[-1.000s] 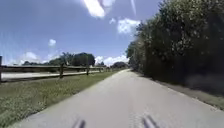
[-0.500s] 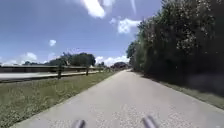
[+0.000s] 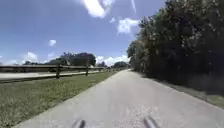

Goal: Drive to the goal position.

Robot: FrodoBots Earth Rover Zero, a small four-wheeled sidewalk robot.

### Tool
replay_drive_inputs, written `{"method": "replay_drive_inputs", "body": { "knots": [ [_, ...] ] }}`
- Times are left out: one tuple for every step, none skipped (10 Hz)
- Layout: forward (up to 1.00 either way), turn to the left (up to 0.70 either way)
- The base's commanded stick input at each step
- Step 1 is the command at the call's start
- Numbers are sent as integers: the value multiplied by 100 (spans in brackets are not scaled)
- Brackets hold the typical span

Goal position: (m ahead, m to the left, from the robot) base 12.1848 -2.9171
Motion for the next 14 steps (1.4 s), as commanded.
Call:
{"method": "replay_drive_inputs", "body": {
  "knots": [
    [50,0],
    [50,-50],
    [50,-50],
    [50,-50],
    [50,-50],
    [50,-30],
    [50,0],
    [50,0],
    [50,0],
    [50,0],
    [50,0],
    [50,0],
    [50,0],
    [50,0]
  ]
}}
